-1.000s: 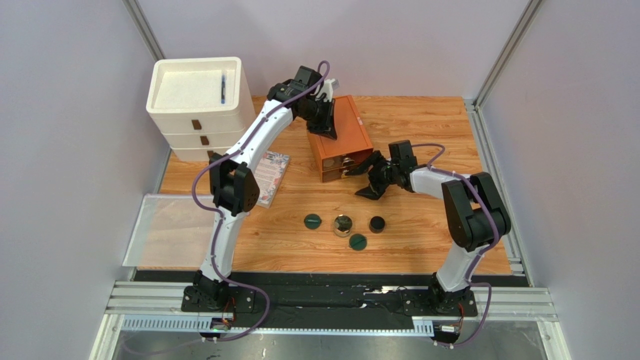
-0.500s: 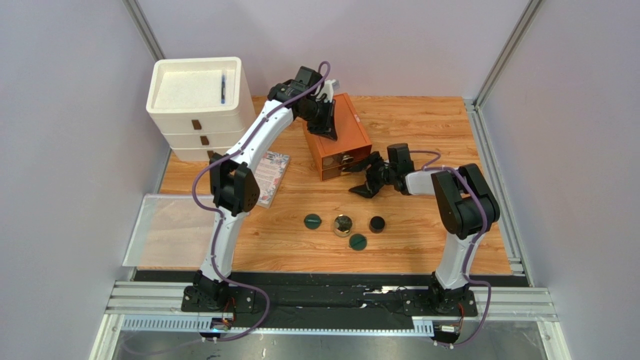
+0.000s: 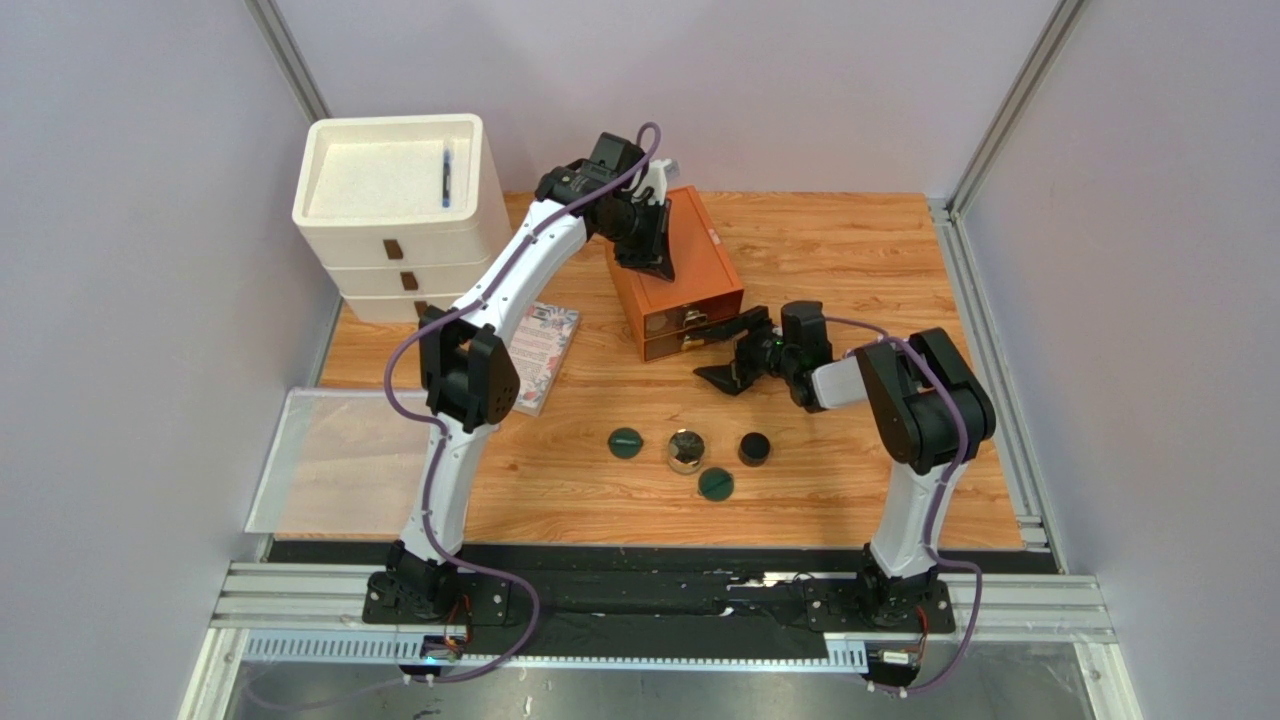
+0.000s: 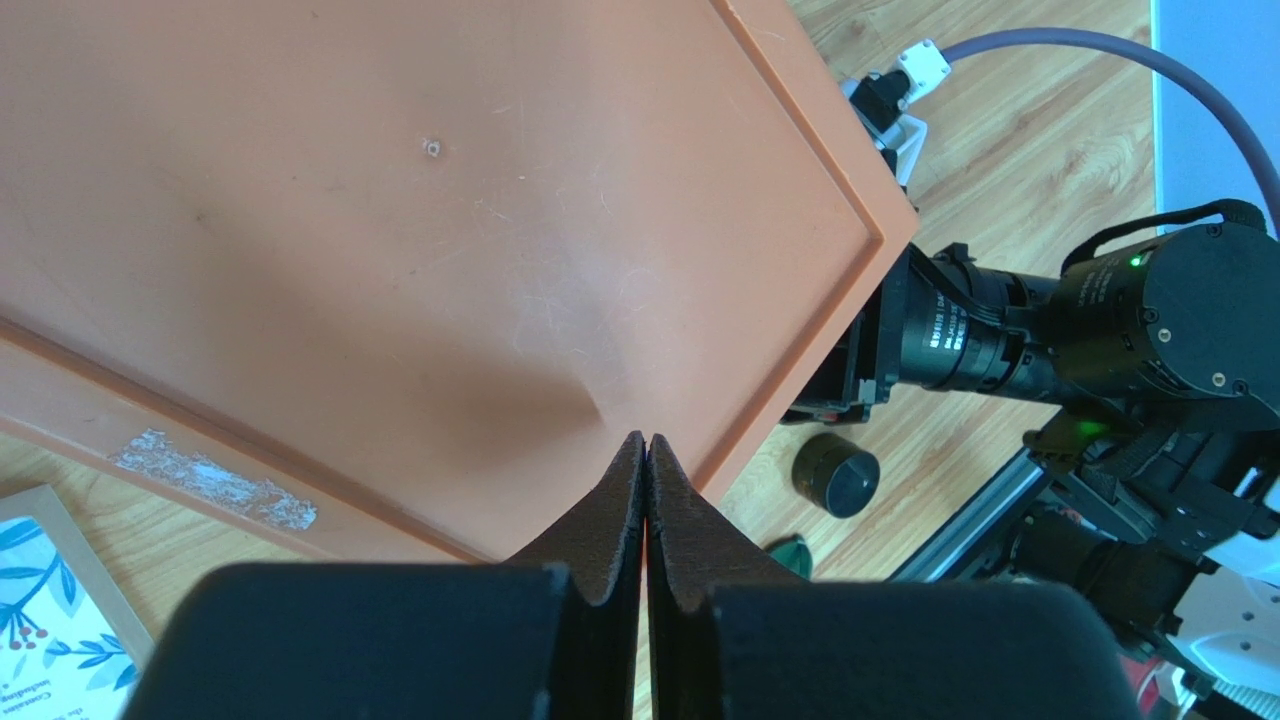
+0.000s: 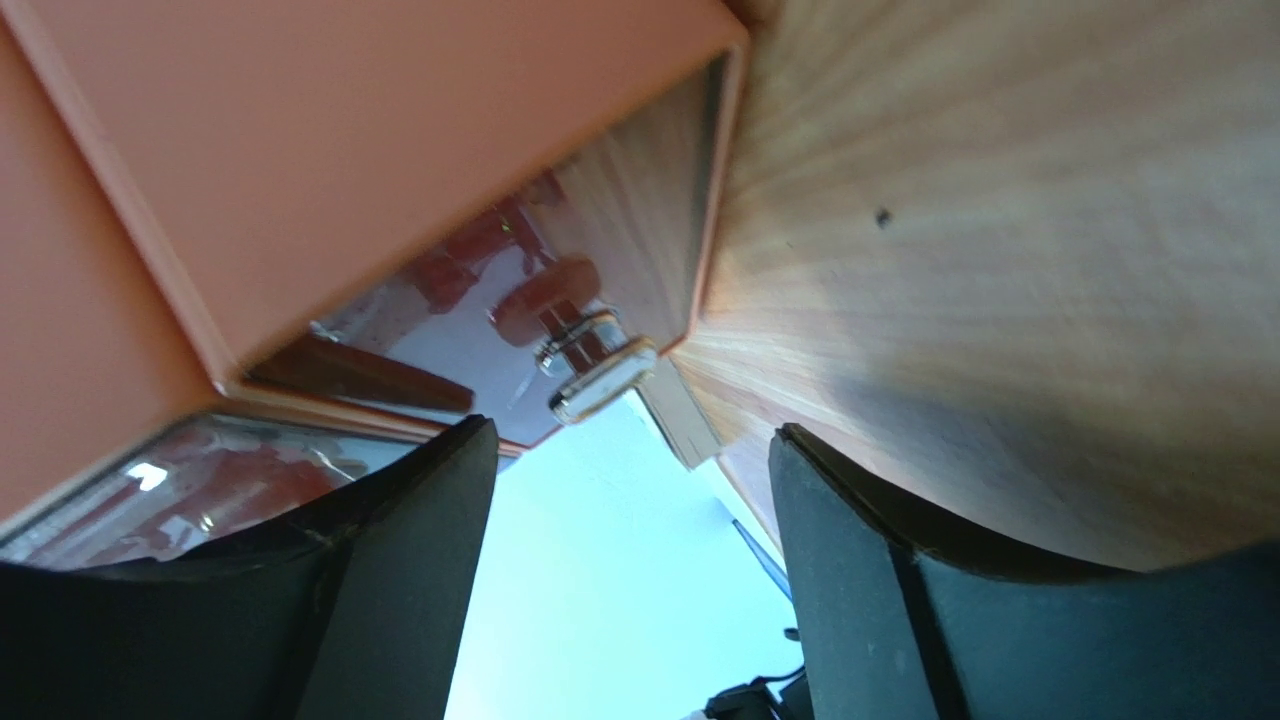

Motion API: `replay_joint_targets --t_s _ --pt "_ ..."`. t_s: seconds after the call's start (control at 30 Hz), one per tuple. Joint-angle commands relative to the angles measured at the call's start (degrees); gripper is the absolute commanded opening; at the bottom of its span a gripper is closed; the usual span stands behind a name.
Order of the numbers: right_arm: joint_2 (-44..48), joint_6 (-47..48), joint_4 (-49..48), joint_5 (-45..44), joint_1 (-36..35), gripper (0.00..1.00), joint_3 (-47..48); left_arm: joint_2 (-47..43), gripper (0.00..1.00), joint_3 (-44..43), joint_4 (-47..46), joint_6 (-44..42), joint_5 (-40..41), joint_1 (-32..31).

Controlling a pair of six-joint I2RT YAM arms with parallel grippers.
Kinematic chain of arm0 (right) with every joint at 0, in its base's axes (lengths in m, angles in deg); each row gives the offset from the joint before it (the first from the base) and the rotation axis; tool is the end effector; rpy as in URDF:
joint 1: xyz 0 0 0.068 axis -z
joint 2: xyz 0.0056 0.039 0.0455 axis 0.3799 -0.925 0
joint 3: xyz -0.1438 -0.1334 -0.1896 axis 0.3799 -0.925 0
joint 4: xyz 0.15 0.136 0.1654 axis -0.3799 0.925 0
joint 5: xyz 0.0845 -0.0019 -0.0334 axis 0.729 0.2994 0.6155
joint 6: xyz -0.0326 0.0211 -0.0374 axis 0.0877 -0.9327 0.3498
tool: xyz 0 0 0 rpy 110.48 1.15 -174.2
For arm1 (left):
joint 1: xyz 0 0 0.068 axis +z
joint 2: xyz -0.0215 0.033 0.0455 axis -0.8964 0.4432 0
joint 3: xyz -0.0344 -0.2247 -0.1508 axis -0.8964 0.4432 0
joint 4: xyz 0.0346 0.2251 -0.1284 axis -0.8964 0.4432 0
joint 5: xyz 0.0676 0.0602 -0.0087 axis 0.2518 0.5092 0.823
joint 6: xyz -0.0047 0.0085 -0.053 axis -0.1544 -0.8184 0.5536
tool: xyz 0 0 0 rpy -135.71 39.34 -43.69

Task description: Organize the makeup

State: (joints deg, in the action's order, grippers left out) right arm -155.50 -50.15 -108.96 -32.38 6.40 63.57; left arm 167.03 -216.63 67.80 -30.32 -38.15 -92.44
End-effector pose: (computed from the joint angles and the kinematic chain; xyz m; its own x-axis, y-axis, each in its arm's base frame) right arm 0.3344 0.1148 0.1064 -0.6436 0.7052 0.2975 0.5512 0.1574 0.8194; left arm 0.4311 -0.2538 0.3066 -0.8749 0.1454 -0.4619 0.3986 0.7578 -0.5166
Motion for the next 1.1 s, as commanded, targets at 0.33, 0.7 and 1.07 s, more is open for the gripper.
replay_joint_targets --t_s 0.33,0.7,1.07 --pt "-1.2 8.9 29.3 -3.0 0.3 0.56 11.0 -1.3 0.0 -1.7 -0.1 -0.8 -0.5 -0.3" --pt "-1.6 15.4 46.6 -0.8 0.4 0.07 11.6 -1.7 0.0 -1.7 0.2 -0.6 0.2 -0.3" --pt "3.4 23.2 56.2 0.9 0.8 0.0 5.0 -1.7 0.0 -1.9 1.6 -0.5 1.6 -0.3"
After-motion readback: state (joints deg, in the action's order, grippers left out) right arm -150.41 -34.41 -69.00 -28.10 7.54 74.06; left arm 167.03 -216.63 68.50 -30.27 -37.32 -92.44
